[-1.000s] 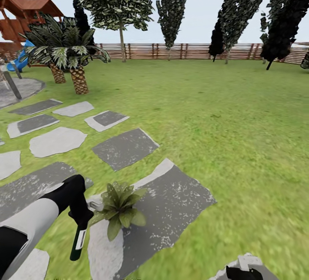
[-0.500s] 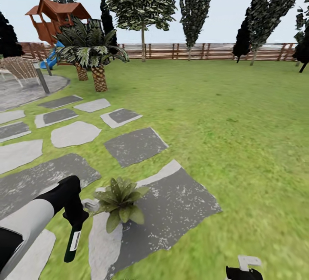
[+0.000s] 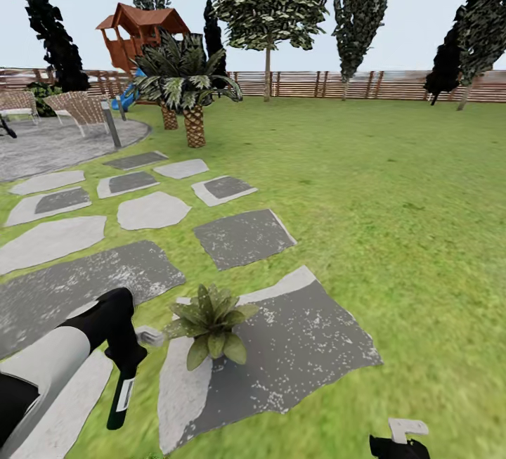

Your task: Pick up the pesticide atomizer in the garden and spray insectifuge to fully cover both potted plants in the garden.

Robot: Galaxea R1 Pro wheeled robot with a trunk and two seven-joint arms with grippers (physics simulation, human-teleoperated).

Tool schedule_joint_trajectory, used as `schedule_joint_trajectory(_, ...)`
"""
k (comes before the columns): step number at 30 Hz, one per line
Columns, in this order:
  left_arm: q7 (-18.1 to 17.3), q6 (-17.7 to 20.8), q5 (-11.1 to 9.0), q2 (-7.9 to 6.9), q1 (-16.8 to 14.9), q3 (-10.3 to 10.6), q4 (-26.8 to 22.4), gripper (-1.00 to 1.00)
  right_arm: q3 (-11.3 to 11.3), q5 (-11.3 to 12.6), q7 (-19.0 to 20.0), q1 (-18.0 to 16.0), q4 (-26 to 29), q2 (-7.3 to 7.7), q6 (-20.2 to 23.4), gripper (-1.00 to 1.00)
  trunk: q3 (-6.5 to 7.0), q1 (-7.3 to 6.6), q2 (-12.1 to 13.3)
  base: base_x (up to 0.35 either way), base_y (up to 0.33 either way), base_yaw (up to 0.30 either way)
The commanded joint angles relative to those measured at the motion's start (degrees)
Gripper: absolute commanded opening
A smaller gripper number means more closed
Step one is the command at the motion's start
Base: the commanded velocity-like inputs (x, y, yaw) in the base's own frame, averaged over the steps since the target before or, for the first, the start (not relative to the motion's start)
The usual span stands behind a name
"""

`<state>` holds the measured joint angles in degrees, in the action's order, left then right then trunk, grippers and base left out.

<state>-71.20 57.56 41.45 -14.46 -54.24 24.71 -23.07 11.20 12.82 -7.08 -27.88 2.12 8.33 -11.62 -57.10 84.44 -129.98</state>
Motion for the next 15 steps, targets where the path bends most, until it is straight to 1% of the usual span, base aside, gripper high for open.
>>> schedule_joint_trajectory(1, -0.6, 0.4, 0.6, 0.01, 0.0, 0.0, -0.1, -1.00, 0.5, 0.5, -0.1, 0.0, 0.0, 0.01, -0.2, 1.00, -0.05, -0.01, 0.0, 0.000, -0.001, 0.279)
schedule_joint_trajectory(7, -0.6, 0.4, 0.6, -0.09, 0.0, 0.0, -0.1, -1.00, 0.6, 0.5, -0.1, 0.0, 0.0, 0.02, -0.2, 1.00, -0.05, -0.01, 0.0, 0.003, -0.001, 0.279)
schedule_joint_trajectory(9, -0.6, 0.4, 0.6, 0.03, 0.0, 0.0, -0.1, -1.00, 0.6, 0.5, -0.1, 0.0, 0.0, 0.02, -0.2, 1.00, -0.05, -0.01, 0.0, 0.095, -0.110, 0.266)
schedule_joint_trajectory(11, -0.6, 0.4, 0.6, 0.14, 0.0, 0.1, -0.1, -1.00, 0.5, 0.5, -0.1, 0.0, 0.0, 0.02, -0.1, 1.00, -0.05, -0.01, 0.0, 0.137, -0.183, 0.137)
schedule_joint_trajectory(15, -0.6, 0.4, 0.6, 0.14, 0.0, 0.1, -0.1, -1.00, 0.5, 0.5, 0.0, 0.0, 0.0, 0.02, -0.1, 1.00, -0.05, -0.01, 0.0, 0.151, -0.224, 0.032)
